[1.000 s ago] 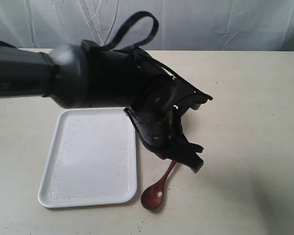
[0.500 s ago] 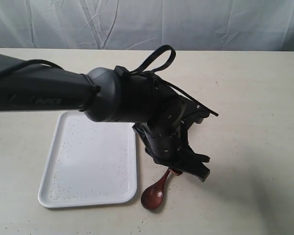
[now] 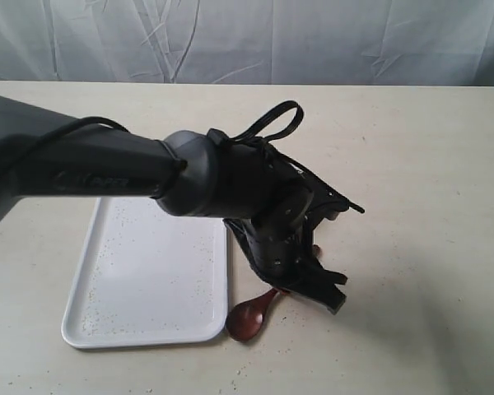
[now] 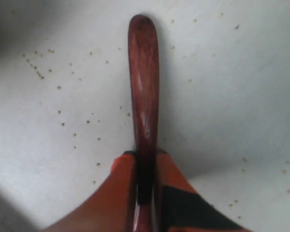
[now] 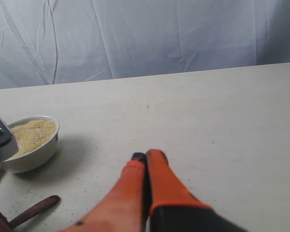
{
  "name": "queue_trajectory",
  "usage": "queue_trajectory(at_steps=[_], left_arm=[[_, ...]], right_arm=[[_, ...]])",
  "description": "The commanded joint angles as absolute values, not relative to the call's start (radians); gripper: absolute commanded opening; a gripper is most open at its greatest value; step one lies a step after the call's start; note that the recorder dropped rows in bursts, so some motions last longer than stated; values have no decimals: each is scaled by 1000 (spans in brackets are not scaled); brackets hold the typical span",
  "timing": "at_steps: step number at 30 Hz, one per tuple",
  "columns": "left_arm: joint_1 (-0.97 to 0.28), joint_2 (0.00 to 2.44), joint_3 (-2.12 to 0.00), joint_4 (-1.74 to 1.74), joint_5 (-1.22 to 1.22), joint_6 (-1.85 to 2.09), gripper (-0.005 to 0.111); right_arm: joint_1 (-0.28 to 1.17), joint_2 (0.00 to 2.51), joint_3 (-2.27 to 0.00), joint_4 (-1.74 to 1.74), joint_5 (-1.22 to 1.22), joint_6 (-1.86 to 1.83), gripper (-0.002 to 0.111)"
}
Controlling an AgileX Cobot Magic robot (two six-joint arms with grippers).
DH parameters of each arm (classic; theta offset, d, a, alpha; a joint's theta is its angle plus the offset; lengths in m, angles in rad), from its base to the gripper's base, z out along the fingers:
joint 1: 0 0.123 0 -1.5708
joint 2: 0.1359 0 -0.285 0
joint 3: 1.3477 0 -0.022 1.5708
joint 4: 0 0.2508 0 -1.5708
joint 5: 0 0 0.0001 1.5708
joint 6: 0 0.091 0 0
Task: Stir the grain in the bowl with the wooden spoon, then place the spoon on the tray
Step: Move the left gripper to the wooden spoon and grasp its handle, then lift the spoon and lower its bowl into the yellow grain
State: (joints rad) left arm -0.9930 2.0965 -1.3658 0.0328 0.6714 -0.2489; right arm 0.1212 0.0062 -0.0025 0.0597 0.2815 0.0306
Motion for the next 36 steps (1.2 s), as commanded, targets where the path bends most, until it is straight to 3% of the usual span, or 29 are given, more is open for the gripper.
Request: queue_trajectory(at_steps=[1,12,19,26,36], left_arm=[[-999,2069,-1376,28,676,-253,0],[-961,1841,-1462,97,546,-408,0],[-831,1811,-1433,449,463,-1150,0],[-817,1817,-1347,994,505,-2081,0],[-779,1968,-1343,865,539,-2093,0]], right_arm=[[123,0,0,57,275,25,0],[123,0,0,57,275,25,0],[123,0,0,57,273,25,0],[123,0,0,57,273,25,0],[123,0,0,57,273,25,0]])
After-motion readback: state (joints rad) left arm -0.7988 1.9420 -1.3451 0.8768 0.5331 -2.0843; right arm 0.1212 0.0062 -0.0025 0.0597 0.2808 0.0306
